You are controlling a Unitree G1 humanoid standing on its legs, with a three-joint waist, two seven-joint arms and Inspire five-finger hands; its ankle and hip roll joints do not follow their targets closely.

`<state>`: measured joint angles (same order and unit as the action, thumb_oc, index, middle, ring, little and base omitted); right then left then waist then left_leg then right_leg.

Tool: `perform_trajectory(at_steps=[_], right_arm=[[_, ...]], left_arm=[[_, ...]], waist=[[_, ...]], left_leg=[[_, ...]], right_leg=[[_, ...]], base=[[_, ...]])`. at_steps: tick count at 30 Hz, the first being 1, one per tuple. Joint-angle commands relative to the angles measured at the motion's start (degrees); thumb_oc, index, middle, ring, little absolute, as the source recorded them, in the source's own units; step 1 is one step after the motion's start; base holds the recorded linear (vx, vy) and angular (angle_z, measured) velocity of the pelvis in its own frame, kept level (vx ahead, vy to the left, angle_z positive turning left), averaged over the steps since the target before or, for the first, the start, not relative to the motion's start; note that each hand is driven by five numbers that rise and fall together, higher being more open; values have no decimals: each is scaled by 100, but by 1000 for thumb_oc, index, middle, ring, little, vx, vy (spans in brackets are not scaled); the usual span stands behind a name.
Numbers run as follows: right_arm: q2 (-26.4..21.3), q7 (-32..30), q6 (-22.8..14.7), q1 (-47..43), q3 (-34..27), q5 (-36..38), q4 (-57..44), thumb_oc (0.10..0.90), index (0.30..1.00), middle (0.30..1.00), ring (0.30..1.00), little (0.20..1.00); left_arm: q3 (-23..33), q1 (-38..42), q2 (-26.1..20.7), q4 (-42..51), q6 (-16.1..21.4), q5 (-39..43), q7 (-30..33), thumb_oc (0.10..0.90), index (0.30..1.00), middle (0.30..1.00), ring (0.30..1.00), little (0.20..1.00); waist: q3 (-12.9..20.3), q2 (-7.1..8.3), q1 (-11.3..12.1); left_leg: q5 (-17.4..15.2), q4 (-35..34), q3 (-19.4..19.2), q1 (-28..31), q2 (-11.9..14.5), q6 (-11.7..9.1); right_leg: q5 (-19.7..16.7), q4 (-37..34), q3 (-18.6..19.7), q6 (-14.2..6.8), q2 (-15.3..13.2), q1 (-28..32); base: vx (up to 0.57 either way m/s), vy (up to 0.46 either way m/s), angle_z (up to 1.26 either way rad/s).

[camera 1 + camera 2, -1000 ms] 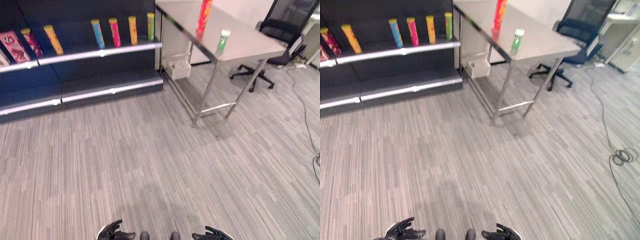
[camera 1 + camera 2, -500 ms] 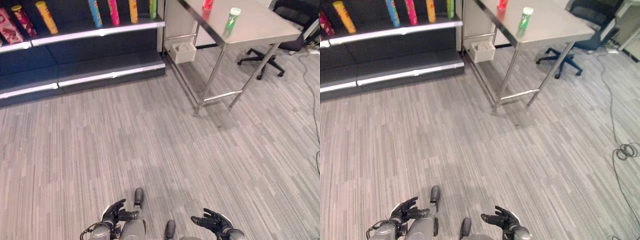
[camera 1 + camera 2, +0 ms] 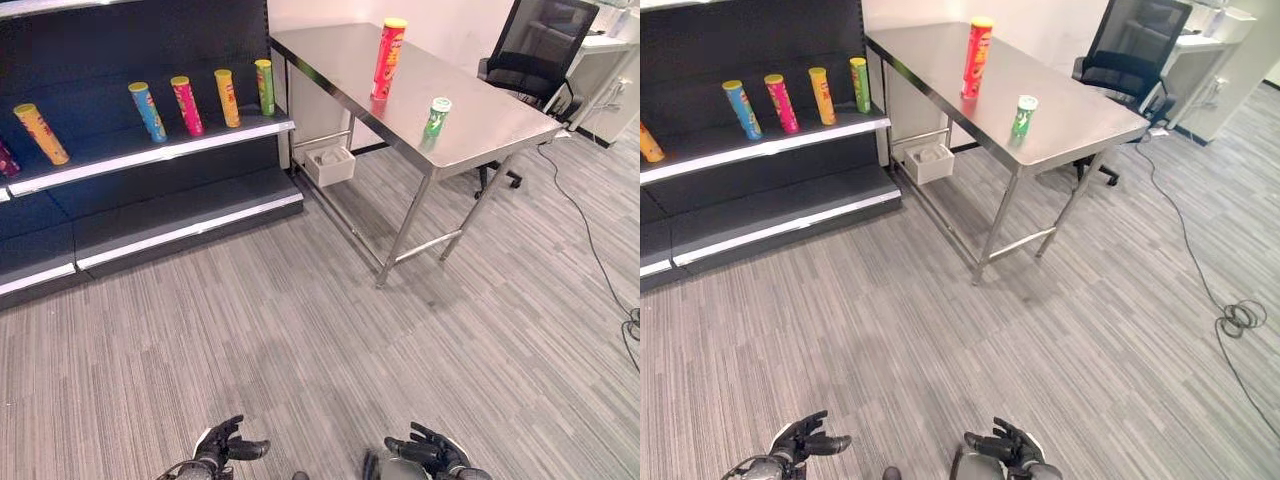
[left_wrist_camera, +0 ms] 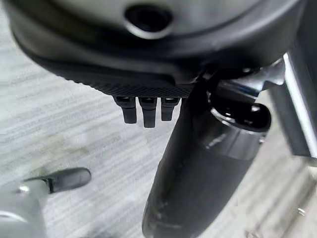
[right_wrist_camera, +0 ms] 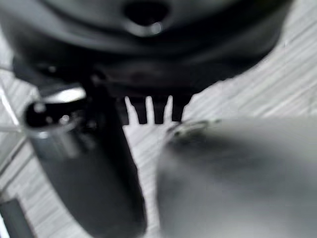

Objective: Put the goods on the table back onto the shelves and tidy them up.

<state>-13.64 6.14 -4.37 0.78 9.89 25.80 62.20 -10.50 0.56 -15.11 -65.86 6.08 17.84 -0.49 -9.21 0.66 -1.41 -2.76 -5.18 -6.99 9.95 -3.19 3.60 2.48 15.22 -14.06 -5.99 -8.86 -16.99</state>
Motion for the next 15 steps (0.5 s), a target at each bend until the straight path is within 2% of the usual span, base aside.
perform_trajectory(at_steps=[1, 3, 5, 6, 8, 9, 10, 11, 12, 13, 14, 15], right_arm=[[-126, -21, -119, -97, -198, 110, 135, 800, 900, 900, 900, 900], [-145, -29, -81, -100, -220, -42, 164, 800, 900, 900, 900, 900], [-155, -6, -71, -86, -197, -32, 253, 800, 900, 900, 900, 900], [-185, 9, -72, -71, -192, -11, 342, 800, 900, 900, 900, 900], [-213, 29, -84, -46, -158, 44, 339, 800, 900, 900, 900, 900], [-240, 37, -83, -34, -105, 107, 275, 800, 900, 900, 900, 900], [-263, 8, -93, -33, -60, 177, 292, 800, 900, 900, 900, 900], [-262, 8, -93, -34, -61, 177, 292, 800, 900, 900, 900, 900], [-263, 14, -87, -72, 36, 151, 216, 800, 900, 900, 900, 900], [-271, -25, -76, -133, 64, 159, 260, 800, 900, 900, 900, 900], [-269, -26, -79, -136, 85, 166, 201, 800, 900, 900, 900, 900], [-273, -15, -85, -139, 103, 166, 111, 800, 900, 900, 900, 900]], left_arm=[[16, 176, -57, 3, 239, -257, -72, 800, 900, 900, 900, 900], [84, 167, -39, 16, 264, -308, -75, 800, 900, 900, 900, 900], [44, 159, 13, -45, 258, -367, -89, 800, 900, 900, 900, 900], [7, 159, 71, -106, 241, -366, -99, 800, 900, 900, 900, 900], [-12, 168, 99, -59, 237, -316, -92, 800, 900, 900, 900, 900], [-35, 158, 86, 0, 229, -273, -96, 800, 900, 900, 900, 900], [-76, 173, 72, 95, 208, -140, -114, 800, 900, 900, 900, 900], [-76, 174, 71, 95, 208, -140, -114, 800, 900, 900, 900, 900], [-51, 210, 68, 97, 210, -67, -59, 800, 900, 900, 900, 900], [-54, 235, 87, 105, 210, -27, -46, 800, 900, 900, 900, 900], [-52, 222, 102, 102, 207, 14, -49, 800, 900, 900, 900, 900], [-56, 183, 116, 138, 226, 34, -42, 800, 900, 900, 900, 900]], waist=[[-17, 181, -57], [23, 190, -66], [145, 245, -85], [256, 238, -134], [298, 237, -161], [273, 246, -159], [144, 362, -93], [145, 354, -98], [48, 425, -34], [-58, 479, 45], [-76, 489, 117], [-52, 459, 179]], left_leg=[[31, 18, 239, -3, 92, -344], [-88, 18, 230, 290, 207, -469], [-138, 58, 307, 513, 247, -523], [-19, 384, 409, 526, 412, -640], [299, 1204, 419, 338, 600, -892], [607, 1947, 376, 102, 746, -1052], [1047, 3148, 348, -540, 875, -1165], [1030, 3183, 358, -562, 886, -1167], [1128, 3671, 356, -772, 909, -1131], [1024, 3614, 162, -1215, 1005, -1013], [859, 3344, -9, -1409, 1056, -962], [763, 2306, -334, -1418, 1216, -909]], right_leg=[[-1182, -1709, 109, -451, 64, 795], [-1402, -2022, -222, -643, -164, 631], [-1453, -2022, -122, -571, -74, 761], [-1469, -2022, -32, -477, 87, 959], [-1338, -2022, -117, -339, 223, 1208], [-1203, -2022, -164, -196, 328, 1382], [-938, -2022, -169, 29, 370, 1661], [-938, -2022, -177, 32, 379, 1658], [-826, -2022, -179, 124, 383, 1789], [-711, -2022, -161, 140, 359, 1918], [-671, -2022, -102, 115, 361, 2012], [-582, -2022, -68, 32, 341, 2129]], base=[[446, -88, 25], [495, -108, 45], [597, -157, 30], [547, -203, 15], [413, -232, 40], [350, -300, 47], [241, -229, 35], [233, -225, -20], [186, -131, -16], [284, -133, -25], [397, 6, -47], [407, 112, -45]])
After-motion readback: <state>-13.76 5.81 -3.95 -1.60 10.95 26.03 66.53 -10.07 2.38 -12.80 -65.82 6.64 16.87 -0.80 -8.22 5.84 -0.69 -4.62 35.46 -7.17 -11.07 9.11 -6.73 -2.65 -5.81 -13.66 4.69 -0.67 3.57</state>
